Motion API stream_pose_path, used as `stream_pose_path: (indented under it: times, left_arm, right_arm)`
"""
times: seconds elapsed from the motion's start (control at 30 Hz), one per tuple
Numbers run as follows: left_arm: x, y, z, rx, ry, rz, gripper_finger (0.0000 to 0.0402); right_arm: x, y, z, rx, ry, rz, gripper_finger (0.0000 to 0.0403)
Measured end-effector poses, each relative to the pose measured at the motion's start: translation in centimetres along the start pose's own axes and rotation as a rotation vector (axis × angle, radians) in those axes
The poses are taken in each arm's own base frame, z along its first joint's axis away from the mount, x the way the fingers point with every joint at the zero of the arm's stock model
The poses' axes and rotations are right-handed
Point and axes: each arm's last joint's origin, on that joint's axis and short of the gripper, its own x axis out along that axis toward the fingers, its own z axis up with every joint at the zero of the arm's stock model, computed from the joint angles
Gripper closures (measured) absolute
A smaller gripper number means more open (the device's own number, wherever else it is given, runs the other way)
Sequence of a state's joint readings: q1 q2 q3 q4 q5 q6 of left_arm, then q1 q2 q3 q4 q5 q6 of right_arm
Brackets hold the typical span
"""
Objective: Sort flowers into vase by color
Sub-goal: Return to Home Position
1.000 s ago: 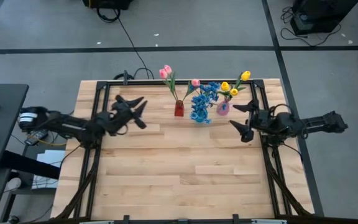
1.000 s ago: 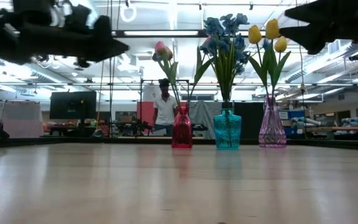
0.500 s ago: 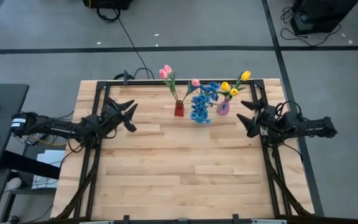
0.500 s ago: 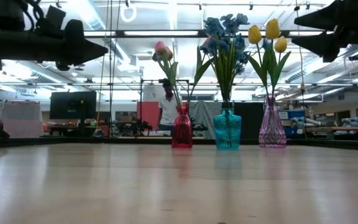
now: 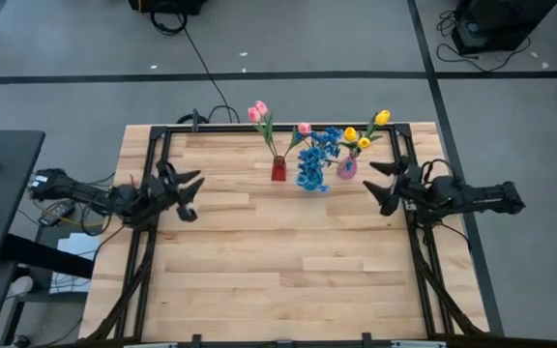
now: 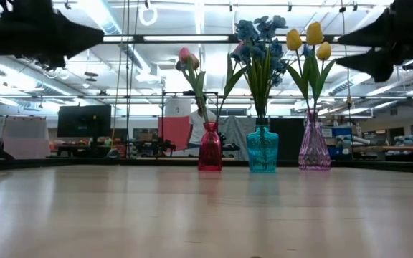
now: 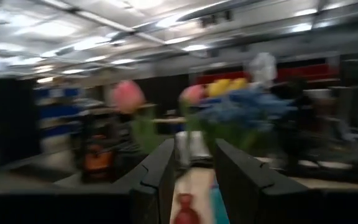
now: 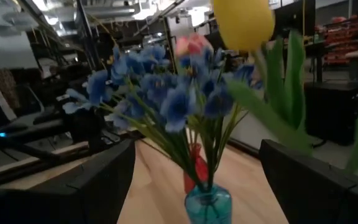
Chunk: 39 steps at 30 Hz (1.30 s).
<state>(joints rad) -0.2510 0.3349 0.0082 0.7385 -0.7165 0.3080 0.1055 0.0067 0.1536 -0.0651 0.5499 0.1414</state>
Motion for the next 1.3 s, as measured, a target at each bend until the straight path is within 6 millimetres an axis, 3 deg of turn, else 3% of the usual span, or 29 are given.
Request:
stream_pose_path:
  times: [0.17,0.27,0.37,0.73,1.3]
  left_arm:
    - [-0.9,-1.0,-0.1,0.010,-0.027,-0.300,0.0286]
    - [-1.3,-1.7,-0.1,0.012,-0.065,-0.530,0.0286]
    - [-1.6,-2.0,-0.2,0.011,-0.081,-0.628,0.0286]
    - [-1.2,-1.3,-0.8,0.055,0.039,-0.333,0.0286]
    - [-1.2,-1.3,-0.8,0.055,0.039,-0.331,0.0286]
  right_arm:
    - [0.6,0.0,-2.6,0.075,-0.062,-0.004,0.0049]
    - [0.7,-0.1,-2.9,0.145,-0.065,-0.018,0.0049]
    - [0.7,0.0,-2.9,0.183,-0.068,-0.012,0.0049]
    - [0.7,0.0,-2.9,0.185,-0.069,-0.011,0.0049]
    - [0.7,0.0,-2.9,0.185,-0.068,-0.011,0.0049]
